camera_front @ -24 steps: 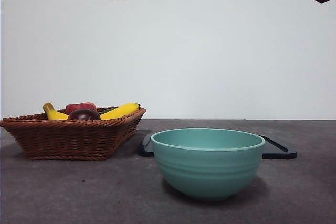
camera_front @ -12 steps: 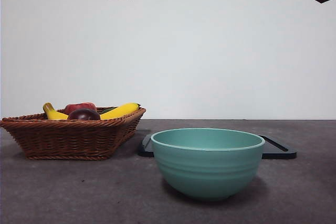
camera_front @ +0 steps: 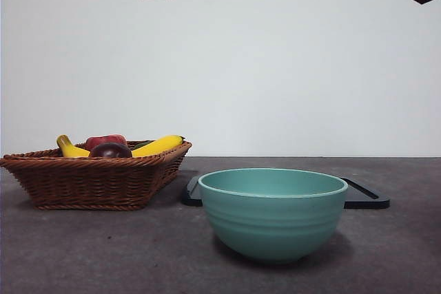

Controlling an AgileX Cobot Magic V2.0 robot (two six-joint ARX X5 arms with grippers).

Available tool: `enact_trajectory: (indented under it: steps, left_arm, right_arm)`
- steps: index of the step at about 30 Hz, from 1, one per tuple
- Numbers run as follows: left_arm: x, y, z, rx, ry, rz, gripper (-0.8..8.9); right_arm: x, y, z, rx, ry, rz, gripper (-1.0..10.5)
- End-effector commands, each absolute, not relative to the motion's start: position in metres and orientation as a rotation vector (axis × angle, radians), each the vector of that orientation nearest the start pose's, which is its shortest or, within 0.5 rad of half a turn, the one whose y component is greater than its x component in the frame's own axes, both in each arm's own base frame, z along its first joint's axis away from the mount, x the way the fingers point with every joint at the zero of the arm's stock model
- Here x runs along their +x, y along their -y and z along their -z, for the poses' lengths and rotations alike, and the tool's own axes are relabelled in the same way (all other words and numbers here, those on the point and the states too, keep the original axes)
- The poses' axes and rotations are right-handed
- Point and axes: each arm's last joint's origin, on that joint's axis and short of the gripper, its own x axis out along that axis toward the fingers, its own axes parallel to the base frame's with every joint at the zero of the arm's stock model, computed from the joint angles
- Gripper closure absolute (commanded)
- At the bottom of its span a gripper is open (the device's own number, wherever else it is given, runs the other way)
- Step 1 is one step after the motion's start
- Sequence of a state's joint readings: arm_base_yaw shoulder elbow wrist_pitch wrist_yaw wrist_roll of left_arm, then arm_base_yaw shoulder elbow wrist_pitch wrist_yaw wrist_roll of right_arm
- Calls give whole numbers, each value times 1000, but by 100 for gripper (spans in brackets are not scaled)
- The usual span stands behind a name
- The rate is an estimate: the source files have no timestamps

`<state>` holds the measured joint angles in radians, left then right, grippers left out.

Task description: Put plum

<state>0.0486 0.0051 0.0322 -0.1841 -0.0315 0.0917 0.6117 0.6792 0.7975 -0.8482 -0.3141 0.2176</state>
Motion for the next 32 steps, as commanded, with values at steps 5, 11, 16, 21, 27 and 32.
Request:
enact_trajectory:
  steps: [5, 11, 16, 21, 27, 32]
  left_arm:
    - [95, -6, -149, 94, -185, -81, 807]
    - [95, -6, -149, 94, -185, -81, 807]
    - [95, -6, -149, 94, -185, -81, 807]
    - [95, -6, -149, 94, -185, -81, 807]
    - [95, -6, -149, 94, -185, -81, 807]
    - [95, -6, -149, 94, -185, -81, 807]
  right_arm:
    - [95, -79, -299, 90, -822, -804, 938]
    - [95, -79, -299, 90, -822, -804, 938]
    - [95, -79, -299, 90, -822, -804, 938]
    - [95, -79, -299, 90, -822, -804, 938]
    - [95, -79, -299, 90, -822, -804, 938]
    - [94, -76, -301, 51, -785, -805, 938]
